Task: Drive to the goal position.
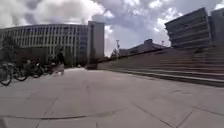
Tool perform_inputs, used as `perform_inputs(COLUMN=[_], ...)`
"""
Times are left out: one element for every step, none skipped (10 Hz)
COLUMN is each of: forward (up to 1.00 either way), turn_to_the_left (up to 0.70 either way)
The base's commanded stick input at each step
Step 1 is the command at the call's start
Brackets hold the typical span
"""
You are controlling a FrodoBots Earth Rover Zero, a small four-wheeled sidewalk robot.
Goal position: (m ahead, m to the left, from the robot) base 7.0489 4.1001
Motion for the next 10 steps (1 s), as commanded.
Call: perform_inputs(forward=[1.0, 1.0, 1.0, 1.0, 1.0, 1.0, 1.0, 1.0, 1.0, 1.0], turn_to_the_left=[0.4, 0.4, 0.36, 0.11, 0.0, 0.0, 0.0, 0.0, 0.0, 0.03])
